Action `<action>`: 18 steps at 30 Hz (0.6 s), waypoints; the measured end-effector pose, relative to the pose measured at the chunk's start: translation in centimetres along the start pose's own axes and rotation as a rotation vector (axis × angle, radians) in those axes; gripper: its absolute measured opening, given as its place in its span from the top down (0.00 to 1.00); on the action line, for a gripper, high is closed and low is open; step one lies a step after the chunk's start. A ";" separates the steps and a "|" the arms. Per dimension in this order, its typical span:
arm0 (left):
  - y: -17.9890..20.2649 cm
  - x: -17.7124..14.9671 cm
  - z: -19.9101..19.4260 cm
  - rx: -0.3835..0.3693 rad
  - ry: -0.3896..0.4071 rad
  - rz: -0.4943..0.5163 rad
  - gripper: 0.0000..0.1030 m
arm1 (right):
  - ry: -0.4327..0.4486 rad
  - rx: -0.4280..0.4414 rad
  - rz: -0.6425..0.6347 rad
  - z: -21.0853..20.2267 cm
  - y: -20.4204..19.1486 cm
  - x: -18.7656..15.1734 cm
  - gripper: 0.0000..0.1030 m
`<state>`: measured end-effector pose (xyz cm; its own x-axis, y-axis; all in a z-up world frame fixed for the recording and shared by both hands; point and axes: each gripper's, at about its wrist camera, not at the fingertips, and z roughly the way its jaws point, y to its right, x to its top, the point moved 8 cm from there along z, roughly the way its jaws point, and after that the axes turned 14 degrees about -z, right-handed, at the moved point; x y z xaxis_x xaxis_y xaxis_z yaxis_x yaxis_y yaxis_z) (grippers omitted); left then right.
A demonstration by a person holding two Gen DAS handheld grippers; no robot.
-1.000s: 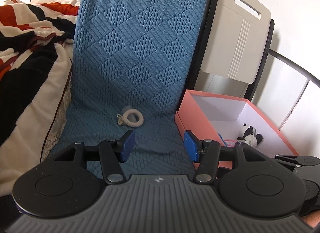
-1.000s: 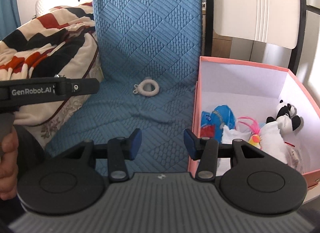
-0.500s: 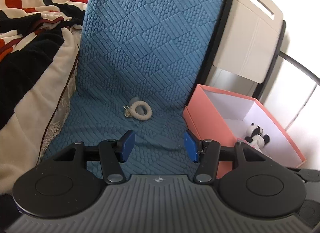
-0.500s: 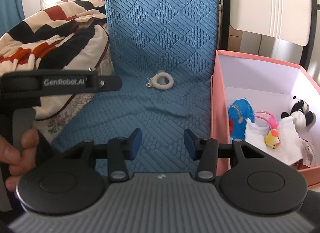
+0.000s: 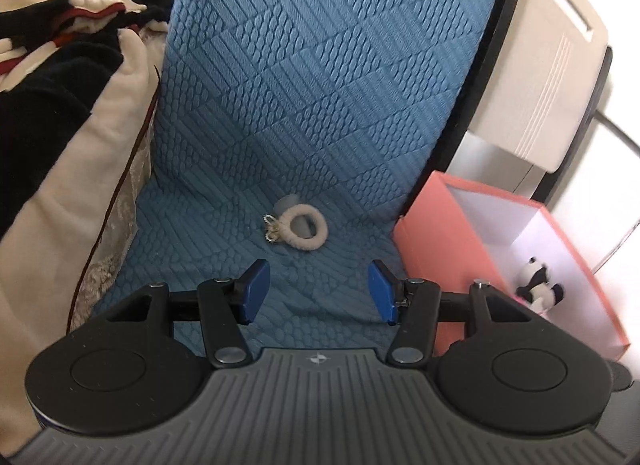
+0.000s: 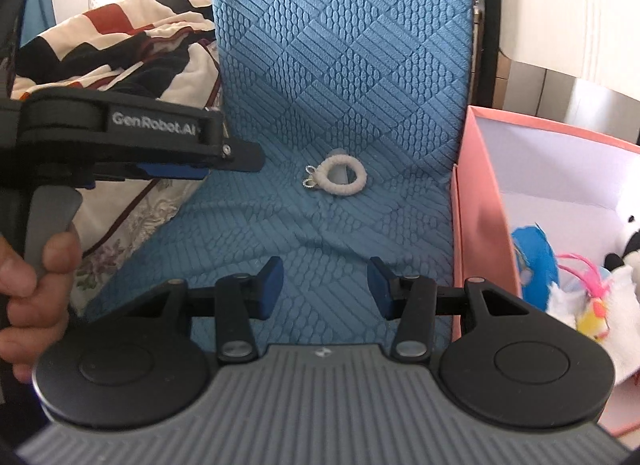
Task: Organize soft objects
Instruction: 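Move both open tools back toward the white fuzzy ring on the cushion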
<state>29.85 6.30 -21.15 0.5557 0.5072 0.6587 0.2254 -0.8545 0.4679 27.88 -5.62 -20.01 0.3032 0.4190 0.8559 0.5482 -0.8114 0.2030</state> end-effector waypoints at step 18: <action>-4.4 5.5 11.1 0.009 -0.176 -0.056 0.41 | -0.028 0.056 0.072 9.5 0.8 2.9 0.53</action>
<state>40.76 11.56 -26.13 0.6730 0.5276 0.5183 0.2669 -0.8268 0.4952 36.60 -1.23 -21.88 0.3646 0.3720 0.8537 0.5669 -0.8160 0.1134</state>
